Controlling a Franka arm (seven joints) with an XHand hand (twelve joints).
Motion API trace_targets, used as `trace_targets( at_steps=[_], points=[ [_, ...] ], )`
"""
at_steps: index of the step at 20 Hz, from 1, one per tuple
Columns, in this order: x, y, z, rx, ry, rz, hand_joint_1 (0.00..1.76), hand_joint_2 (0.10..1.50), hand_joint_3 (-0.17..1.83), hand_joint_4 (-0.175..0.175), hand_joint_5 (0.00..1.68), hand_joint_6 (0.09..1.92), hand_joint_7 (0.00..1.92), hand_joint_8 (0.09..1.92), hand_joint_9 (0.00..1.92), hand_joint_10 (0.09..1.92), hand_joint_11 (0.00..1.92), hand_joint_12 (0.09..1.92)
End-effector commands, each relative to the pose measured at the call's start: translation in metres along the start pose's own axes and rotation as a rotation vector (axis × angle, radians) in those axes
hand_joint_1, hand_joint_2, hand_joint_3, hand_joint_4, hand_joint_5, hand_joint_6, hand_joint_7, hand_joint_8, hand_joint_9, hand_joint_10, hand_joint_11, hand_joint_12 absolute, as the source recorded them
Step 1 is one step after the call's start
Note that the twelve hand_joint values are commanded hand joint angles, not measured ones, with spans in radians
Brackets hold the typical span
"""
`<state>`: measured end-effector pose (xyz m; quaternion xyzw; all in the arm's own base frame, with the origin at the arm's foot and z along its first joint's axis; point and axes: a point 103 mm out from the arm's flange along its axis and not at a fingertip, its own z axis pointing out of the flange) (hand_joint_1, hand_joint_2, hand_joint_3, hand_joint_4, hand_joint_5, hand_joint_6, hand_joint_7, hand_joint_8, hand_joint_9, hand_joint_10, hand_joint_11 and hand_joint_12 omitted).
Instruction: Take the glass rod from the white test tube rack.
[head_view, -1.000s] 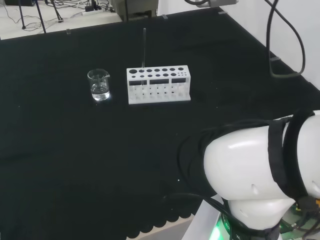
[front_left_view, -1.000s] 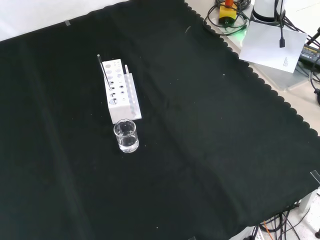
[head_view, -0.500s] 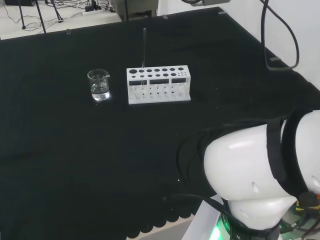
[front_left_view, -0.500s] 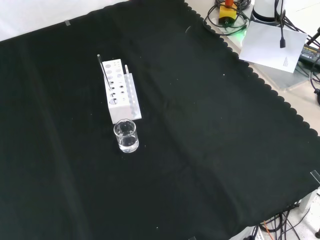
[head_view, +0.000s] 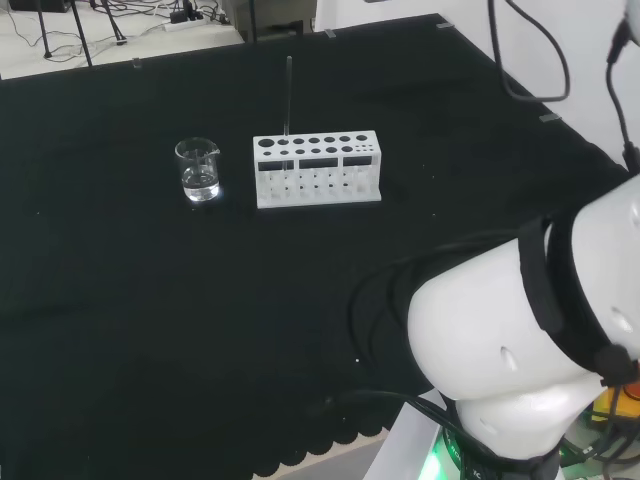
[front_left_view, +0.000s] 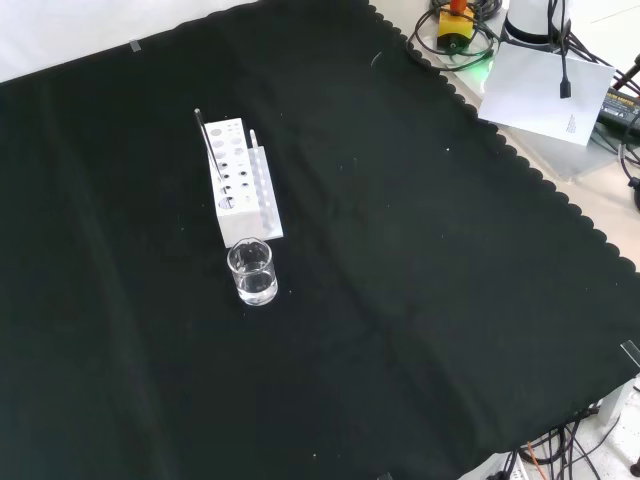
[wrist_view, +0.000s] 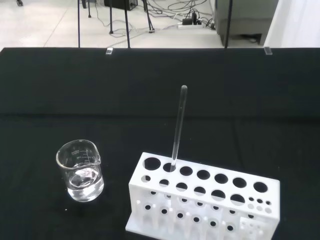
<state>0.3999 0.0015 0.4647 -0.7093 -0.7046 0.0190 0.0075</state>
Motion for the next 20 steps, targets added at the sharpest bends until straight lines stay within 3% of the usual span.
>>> trace_targets(
  at_steps=[1,5,7,9,20],
  points=[
    [-0.009,0.050,0.019,-0.035,0.012,-0.060,0.74,1.20,-0.17,-0.146,0.07,0.09,0.00,0.70,0.03,0.87,0.00,1.32],
    [-0.012,0.067,0.028,-0.014,0.010,-0.065,0.74,1.20,-0.17,-0.148,0.09,0.09,0.00,0.78,0.06,0.87,0.00,1.36],
    [-0.013,0.076,0.032,-0.002,0.003,-0.089,0.74,1.20,-0.17,-0.148,0.10,0.09,0.00,0.78,0.06,0.87,0.00,1.36],
    [-0.016,0.086,0.038,0.016,-0.007,-0.077,0.74,1.20,-0.17,-0.148,0.10,0.09,0.00,0.79,0.06,0.87,0.00,1.36],
    [-0.028,0.128,0.081,0.059,0.026,-0.104,0.74,1.20,-0.17,-0.146,0.10,0.09,0.00,0.80,0.07,0.88,0.00,1.37]
  ],
)
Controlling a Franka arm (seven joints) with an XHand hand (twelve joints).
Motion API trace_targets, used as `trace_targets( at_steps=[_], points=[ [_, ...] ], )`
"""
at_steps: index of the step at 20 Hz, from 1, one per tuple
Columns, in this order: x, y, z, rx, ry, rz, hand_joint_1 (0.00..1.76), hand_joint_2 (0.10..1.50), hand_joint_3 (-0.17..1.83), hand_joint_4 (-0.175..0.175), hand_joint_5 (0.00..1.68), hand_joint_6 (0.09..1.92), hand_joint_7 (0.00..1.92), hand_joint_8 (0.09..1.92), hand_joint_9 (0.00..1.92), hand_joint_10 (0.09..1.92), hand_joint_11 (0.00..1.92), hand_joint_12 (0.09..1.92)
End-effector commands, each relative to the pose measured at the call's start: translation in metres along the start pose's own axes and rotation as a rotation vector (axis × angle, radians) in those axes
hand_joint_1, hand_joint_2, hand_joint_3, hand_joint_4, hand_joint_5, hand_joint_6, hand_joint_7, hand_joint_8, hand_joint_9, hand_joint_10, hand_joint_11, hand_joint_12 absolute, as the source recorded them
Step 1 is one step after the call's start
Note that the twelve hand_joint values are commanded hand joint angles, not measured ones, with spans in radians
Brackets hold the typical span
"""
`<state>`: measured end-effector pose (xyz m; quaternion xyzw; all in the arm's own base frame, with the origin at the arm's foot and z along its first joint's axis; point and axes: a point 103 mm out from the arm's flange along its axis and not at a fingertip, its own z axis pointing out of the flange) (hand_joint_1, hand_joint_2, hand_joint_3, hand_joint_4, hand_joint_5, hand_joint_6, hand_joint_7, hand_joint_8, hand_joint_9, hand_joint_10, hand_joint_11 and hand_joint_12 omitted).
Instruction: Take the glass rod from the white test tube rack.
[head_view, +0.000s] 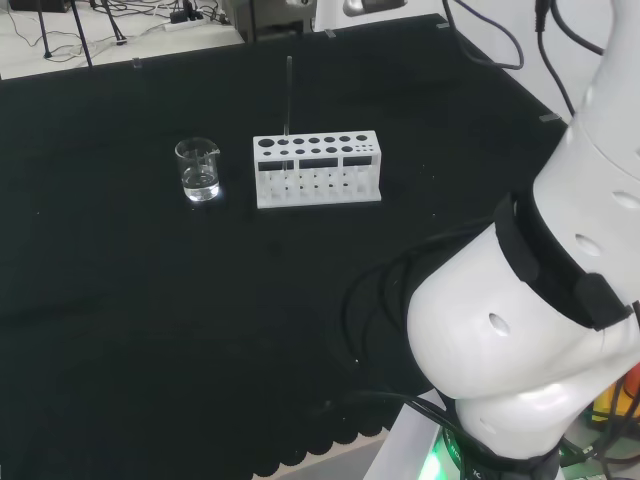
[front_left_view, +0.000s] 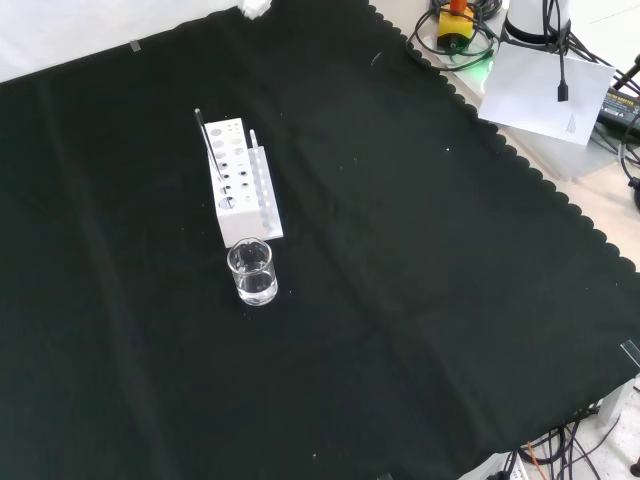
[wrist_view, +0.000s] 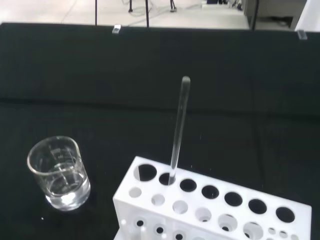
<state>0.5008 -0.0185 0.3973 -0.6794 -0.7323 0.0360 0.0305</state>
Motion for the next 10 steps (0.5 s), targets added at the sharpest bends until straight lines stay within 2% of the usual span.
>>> trace_targets(
  at_steps=[1,10],
  points=[
    [-0.012,0.029,0.019,0.003,0.018,-0.029,0.73,1.20,-0.17,-0.146,0.10,0.09,0.00,0.80,0.07,0.88,0.00,1.37],
    [-0.017,0.058,0.048,0.025,0.013,-0.051,0.73,1.21,-0.17,-0.150,0.12,0.09,0.00,0.83,0.07,0.88,0.00,1.39]
  ],
)
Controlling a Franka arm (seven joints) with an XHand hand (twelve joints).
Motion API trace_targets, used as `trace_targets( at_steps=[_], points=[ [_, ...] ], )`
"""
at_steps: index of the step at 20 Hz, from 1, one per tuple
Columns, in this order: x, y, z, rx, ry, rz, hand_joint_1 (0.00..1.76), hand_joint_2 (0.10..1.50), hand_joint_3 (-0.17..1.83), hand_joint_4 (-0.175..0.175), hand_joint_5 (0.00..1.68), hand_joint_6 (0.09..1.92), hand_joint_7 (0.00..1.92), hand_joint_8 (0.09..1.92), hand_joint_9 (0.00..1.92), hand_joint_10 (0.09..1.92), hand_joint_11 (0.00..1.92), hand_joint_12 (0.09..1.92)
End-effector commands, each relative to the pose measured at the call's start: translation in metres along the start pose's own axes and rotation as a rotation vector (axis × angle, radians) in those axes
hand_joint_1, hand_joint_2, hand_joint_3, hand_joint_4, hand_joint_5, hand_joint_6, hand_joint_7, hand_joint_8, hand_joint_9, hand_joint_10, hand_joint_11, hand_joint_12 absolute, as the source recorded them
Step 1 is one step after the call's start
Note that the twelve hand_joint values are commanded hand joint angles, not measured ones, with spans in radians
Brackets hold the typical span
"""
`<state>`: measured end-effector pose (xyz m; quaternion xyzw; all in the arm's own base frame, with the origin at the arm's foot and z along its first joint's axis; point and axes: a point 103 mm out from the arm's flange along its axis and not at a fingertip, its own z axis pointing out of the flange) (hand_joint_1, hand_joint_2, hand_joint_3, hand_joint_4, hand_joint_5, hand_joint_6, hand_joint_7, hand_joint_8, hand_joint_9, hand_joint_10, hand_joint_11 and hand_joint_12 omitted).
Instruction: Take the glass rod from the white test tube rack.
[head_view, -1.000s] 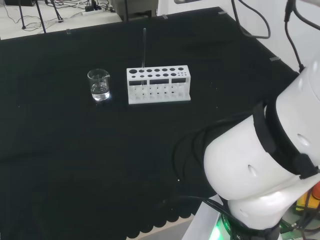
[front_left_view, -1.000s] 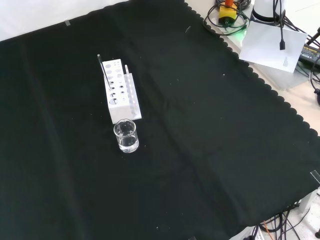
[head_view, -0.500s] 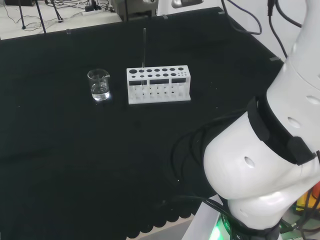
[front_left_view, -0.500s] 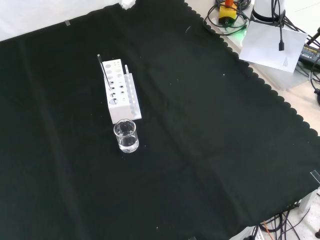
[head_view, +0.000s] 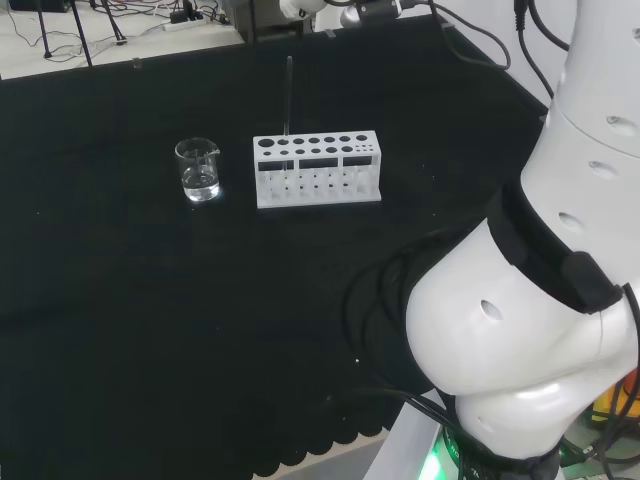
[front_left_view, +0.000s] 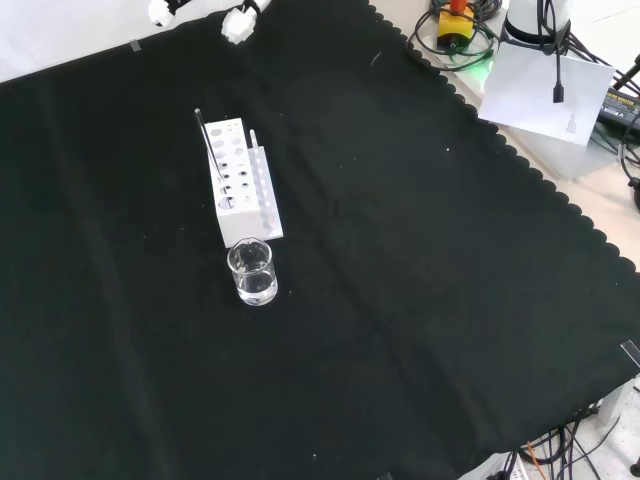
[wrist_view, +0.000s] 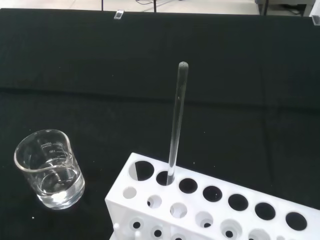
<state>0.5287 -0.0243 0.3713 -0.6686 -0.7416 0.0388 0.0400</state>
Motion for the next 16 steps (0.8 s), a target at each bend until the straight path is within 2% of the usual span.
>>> trace_targets(
  at_steps=[1,7,16],
  points=[
    [-0.011,0.031,0.026,0.010,0.006,-0.023,0.72,1.21,-0.17,-0.150,0.12,0.09,0.00,0.83,0.07,0.88,0.00,1.39],
    [-0.007,0.043,0.043,0.030,0.006,-0.040,0.71,1.21,-0.17,-0.150,0.13,0.09,0.01,0.85,0.08,0.88,0.00,1.40],
    [-0.004,0.054,0.070,0.064,0.000,-0.037,0.70,1.22,-0.17,-0.151,0.14,0.09,0.05,0.88,0.10,0.89,0.00,1.43]
  ],
)
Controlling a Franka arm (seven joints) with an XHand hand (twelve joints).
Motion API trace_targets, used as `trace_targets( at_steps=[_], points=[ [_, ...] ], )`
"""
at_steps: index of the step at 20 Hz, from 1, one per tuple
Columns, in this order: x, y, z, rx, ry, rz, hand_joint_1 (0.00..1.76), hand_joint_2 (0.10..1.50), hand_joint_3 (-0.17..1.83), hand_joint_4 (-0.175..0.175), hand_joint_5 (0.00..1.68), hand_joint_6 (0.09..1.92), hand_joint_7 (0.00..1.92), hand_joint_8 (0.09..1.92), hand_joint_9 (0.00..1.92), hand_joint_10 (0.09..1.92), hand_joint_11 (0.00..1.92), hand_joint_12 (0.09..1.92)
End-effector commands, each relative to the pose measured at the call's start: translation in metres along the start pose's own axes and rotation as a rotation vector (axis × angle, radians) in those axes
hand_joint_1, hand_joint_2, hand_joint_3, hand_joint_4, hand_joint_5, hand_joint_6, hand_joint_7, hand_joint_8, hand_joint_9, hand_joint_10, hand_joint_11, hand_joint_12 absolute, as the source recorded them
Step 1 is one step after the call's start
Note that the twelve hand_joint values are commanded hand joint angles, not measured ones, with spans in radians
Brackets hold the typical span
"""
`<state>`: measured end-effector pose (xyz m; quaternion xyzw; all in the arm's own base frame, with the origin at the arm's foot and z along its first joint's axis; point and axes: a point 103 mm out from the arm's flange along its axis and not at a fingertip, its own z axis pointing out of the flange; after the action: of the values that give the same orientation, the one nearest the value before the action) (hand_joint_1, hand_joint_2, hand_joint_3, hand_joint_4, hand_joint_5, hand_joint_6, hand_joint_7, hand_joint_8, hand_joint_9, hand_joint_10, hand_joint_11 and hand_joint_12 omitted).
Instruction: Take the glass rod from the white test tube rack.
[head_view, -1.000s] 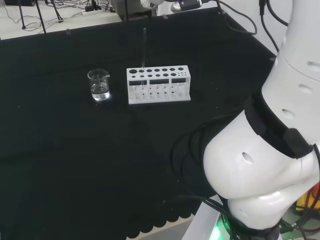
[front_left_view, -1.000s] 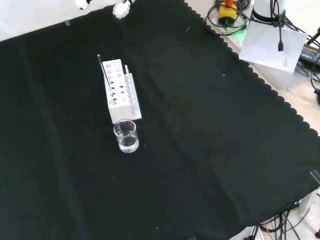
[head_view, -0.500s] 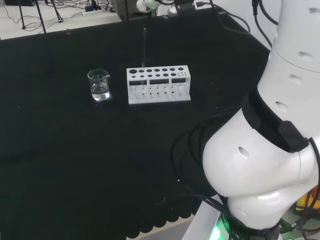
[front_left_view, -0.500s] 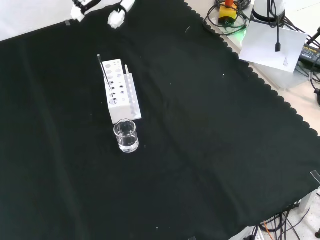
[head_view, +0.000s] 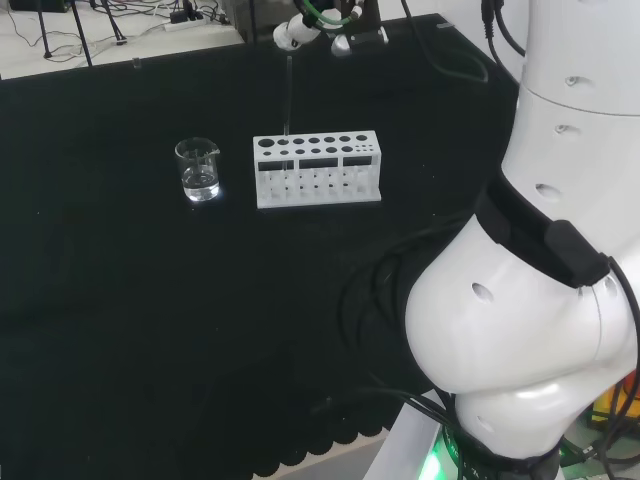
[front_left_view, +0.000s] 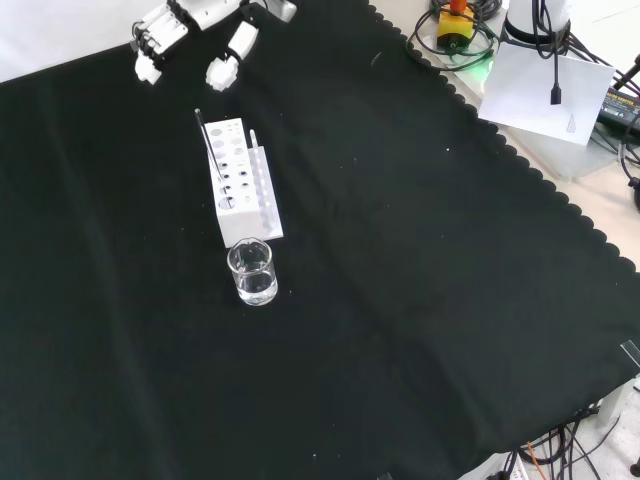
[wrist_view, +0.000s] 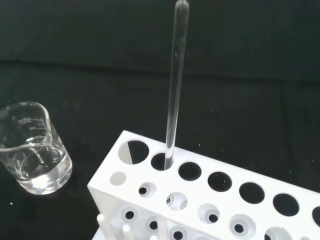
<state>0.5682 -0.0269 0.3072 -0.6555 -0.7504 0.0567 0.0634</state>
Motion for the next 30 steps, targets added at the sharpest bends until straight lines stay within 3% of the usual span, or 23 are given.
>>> trace_targets(
  at_steps=[1,16,30],
  points=[
    [0.004,0.009,0.013,0.010,-0.007,-0.007,0.69,1.22,-0.17,-0.152,0.14,0.09,0.05,0.88,0.11,0.89,0.00,1.43],
    [0.000,0.009,0.048,0.058,0.001,0.002,0.67,1.23,-0.17,-0.159,0.17,0.09,0.15,0.92,0.27,0.93,0.04,1.46],
    [-0.010,0.018,0.065,0.058,0.020,-0.005,0.68,1.24,-0.17,-0.175,0.36,0.09,0.64,1.01,0.77,0.95,0.53,1.38]
  ],
)
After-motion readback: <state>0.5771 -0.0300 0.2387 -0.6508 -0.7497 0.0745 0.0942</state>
